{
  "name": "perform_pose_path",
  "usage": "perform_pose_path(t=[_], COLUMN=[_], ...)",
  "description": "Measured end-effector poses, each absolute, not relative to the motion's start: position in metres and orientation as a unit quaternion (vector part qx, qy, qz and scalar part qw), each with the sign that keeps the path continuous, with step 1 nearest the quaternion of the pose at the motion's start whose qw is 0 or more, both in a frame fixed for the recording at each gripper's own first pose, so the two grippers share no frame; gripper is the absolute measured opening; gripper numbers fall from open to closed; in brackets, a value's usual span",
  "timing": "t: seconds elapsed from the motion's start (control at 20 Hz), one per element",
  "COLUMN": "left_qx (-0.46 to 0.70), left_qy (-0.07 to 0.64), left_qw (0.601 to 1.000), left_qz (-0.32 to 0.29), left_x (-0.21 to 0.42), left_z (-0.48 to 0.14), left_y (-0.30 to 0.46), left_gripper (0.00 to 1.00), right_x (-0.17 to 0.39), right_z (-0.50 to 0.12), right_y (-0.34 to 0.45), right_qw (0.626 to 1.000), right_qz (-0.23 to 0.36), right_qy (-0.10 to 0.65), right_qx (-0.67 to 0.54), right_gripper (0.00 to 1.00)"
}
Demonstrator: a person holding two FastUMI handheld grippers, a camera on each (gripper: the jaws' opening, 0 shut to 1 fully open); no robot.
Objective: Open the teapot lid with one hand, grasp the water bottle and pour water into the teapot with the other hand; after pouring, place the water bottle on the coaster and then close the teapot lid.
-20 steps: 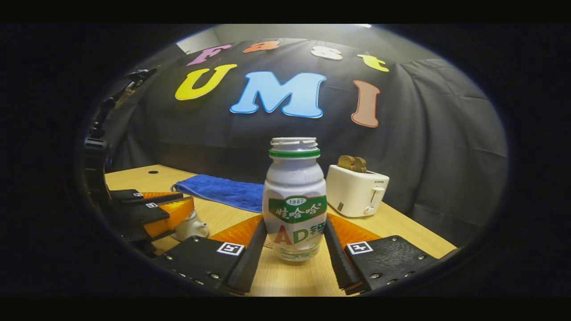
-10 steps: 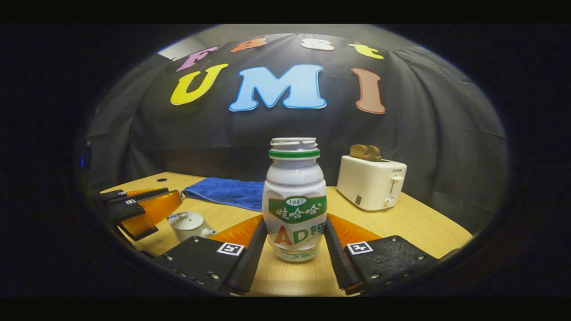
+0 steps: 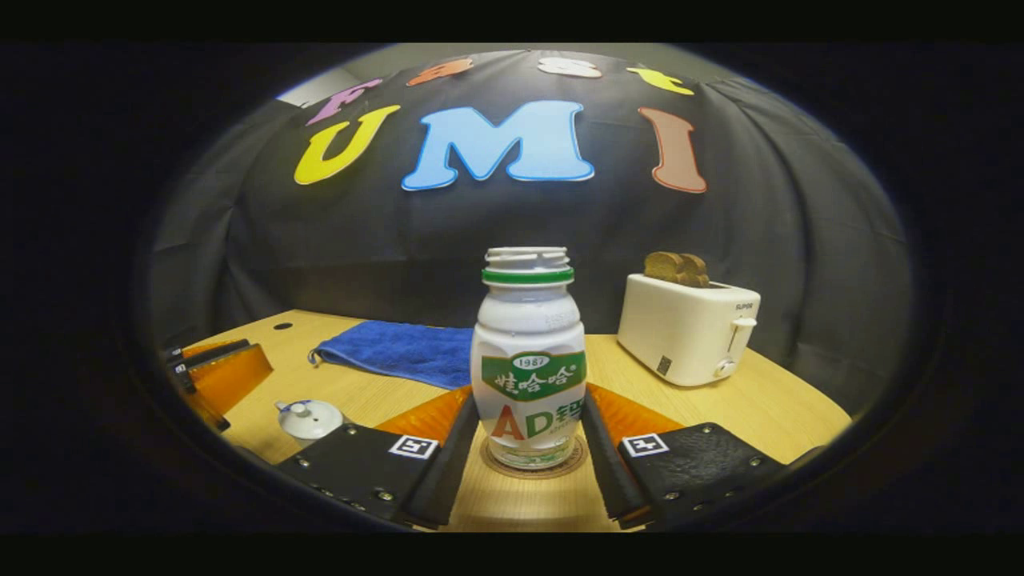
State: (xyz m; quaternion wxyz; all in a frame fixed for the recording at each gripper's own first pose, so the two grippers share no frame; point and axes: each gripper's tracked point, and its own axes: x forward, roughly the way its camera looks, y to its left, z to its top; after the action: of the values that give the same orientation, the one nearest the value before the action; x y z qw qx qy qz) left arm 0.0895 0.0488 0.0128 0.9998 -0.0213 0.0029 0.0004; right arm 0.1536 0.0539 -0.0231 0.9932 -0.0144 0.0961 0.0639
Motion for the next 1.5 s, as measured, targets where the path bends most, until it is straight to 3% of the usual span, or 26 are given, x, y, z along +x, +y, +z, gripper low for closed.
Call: perform_pose_path(t=[0.35,0.55,0.6,0.65,0.75,0.85,0.95,1.0,1.15,1.25,1.3,1.35,1.5], left_qx=[-0.034,-0.032,-0.033,-0.033,-0.035,-0.034,-0.032,-0.031,-0.031,-0.029,-0.028,-0.032,-0.045], left_qy=[0.003,0.004,0.004,0.004,0.004,0.006,0.007,0.007,0.006,0.002,-0.003,-0.005,0.001], left_qw=[0.999,0.999,0.999,0.999,0.999,0.999,0.999,0.999,0.999,1.000,1.000,0.999,0.999], left_qz=[0.002,0.003,0.004,0.005,0.006,0.006,0.005,0.005,0.003,0.003,0.003,0.002,0.002], left_x=[0.089,0.088,0.089,0.089,0.089,0.090,0.089,0.089,0.088,0.083,0.076,0.068,0.040], left_z=[0.014,0.014,0.013,0.013,0.012,0.011,0.011,0.010,0.012,0.015,0.017,0.014,0.000], left_y=[0.052,0.052,0.053,0.054,0.055,0.054,0.052,0.052,0.050,0.048,0.046,0.042,0.029], left_gripper=[0.39,0.39,0.39,0.39,0.39,0.39,0.33,0.39,0.36,0.39,0.33,0.39,0.39], right_x=[0.159,0.157,0.156,0.155,0.155,0.152,0.149,0.147,0.138,0.129,0.117,0.108,0.071], right_z=[-0.028,-0.038,-0.038,-0.037,-0.034,-0.031,-0.029,-0.028,-0.023,-0.014,-0.010,-0.006,-0.006], right_y=[0.053,0.051,0.050,0.050,0.047,0.045,0.044,0.045,0.044,0.042,0.040,0.036,0.030], right_qw=[0.993,0.991,0.991,0.991,0.992,0.992,0.992,0.992,0.993,0.994,0.995,0.996,0.997], right_qz=[0.059,0.059,0.060,0.063,0.064,0.063,0.065,0.069,0.074,0.072,0.071,0.067,0.058], right_qy=[0.102,0.116,0.116,0.115,0.110,0.107,0.105,0.103,0.096,0.084,0.076,0.067,0.047], right_qx=[-0.013,-0.022,-0.020,-0.015,-0.009,-0.011,-0.008,-0.006,-0.003,0.002,0.001,-0.002,-0.005], right_gripper=[0.70,0.77,0.84,0.84,0.99,0.98,0.98,0.98,0.98,0.98,0.98,0.98,0.98])
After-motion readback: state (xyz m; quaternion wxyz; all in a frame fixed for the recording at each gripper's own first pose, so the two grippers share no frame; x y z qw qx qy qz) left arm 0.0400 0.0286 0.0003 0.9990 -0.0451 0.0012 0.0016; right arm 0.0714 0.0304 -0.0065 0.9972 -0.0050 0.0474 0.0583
